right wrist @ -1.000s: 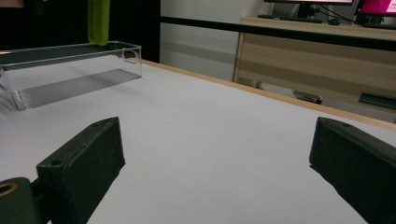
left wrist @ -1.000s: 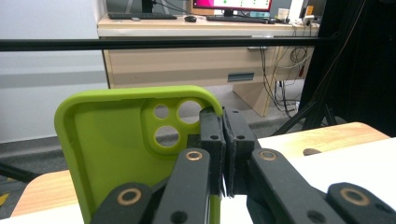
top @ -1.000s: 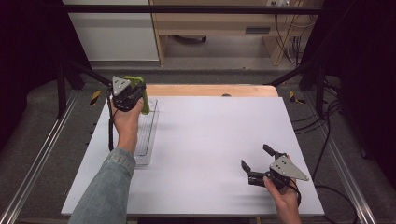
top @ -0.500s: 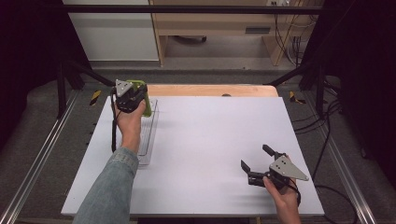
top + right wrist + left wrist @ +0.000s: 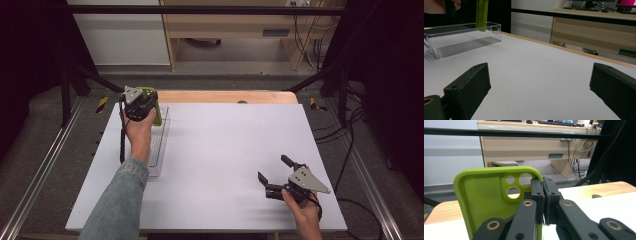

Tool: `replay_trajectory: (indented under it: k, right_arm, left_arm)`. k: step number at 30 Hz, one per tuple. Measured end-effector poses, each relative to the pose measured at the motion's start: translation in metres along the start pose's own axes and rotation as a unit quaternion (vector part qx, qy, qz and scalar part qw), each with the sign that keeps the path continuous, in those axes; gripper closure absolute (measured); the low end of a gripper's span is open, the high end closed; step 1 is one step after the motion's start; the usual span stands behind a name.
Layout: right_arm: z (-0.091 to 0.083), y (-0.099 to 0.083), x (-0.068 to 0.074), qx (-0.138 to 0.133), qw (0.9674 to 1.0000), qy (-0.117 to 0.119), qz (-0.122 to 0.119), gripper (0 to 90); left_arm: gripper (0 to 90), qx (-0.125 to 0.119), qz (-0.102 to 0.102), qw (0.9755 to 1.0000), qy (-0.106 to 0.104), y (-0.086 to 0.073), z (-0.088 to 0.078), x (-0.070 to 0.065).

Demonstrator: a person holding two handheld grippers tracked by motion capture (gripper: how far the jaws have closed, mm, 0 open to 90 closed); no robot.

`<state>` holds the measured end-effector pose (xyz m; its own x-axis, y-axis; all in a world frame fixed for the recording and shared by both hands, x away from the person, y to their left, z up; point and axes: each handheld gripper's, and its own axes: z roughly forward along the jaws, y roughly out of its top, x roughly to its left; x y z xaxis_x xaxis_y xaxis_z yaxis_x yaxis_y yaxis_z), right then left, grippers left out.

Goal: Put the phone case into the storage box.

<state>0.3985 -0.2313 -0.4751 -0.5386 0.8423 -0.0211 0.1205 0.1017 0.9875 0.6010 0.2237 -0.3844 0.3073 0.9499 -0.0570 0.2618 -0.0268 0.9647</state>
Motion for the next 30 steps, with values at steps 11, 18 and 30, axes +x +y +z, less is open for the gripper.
replay_trajectory:
  k: [11, 18, 30]
  right_arm:
    - [0.000, 0.000, 0.000, 0.001, 1.0000, 0.004, 0.000, 3.3]
    - [0.001, 0.000, 0.001, 0.001, 1.0000, 0.007, -0.001, 3.3]
    - [0.002, -0.001, 0.002, -0.004, 0.9999, 0.011, 0.000, 3.2]
  left_arm:
    - [87.6, 0.008, 0.003, 1.0000, 0.003, -0.008, 0.005, 0.001]
    - [87.6, 0.009, -0.001, 1.0000, 0.002, -0.012, 0.006, 0.001]
    - [87.6, 0.009, -0.003, 1.0000, 0.000, -0.013, 0.008, 0.001]
